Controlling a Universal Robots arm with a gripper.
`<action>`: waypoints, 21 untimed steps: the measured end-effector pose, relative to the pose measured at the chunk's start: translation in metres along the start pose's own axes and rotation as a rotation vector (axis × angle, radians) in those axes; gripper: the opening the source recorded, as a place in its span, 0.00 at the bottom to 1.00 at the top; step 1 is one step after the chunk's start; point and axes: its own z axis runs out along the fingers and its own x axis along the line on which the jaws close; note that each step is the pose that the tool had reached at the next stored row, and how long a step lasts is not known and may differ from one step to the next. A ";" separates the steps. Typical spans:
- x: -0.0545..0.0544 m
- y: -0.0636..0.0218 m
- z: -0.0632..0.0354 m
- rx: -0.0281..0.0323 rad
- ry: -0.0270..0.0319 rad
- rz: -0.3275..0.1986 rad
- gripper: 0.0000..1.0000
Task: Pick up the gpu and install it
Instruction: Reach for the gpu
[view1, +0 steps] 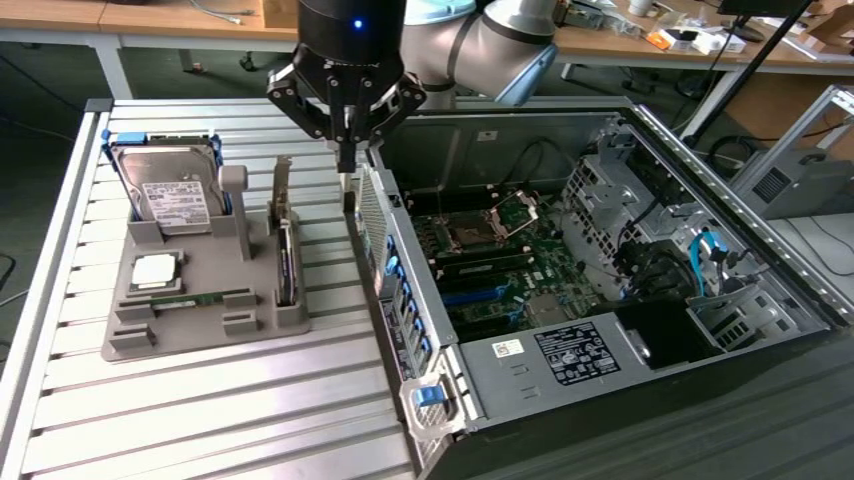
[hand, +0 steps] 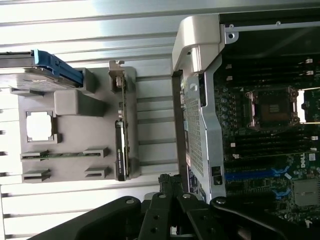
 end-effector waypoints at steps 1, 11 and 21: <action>0.000 0.0000 0.0000 0.0000 0.0001 0.000 0.11; 0.004 -0.0003 -0.0001 -0.0001 0.0000 0.000 0.11; 0.007 -0.0006 -0.0002 0.0000 0.0000 0.000 0.11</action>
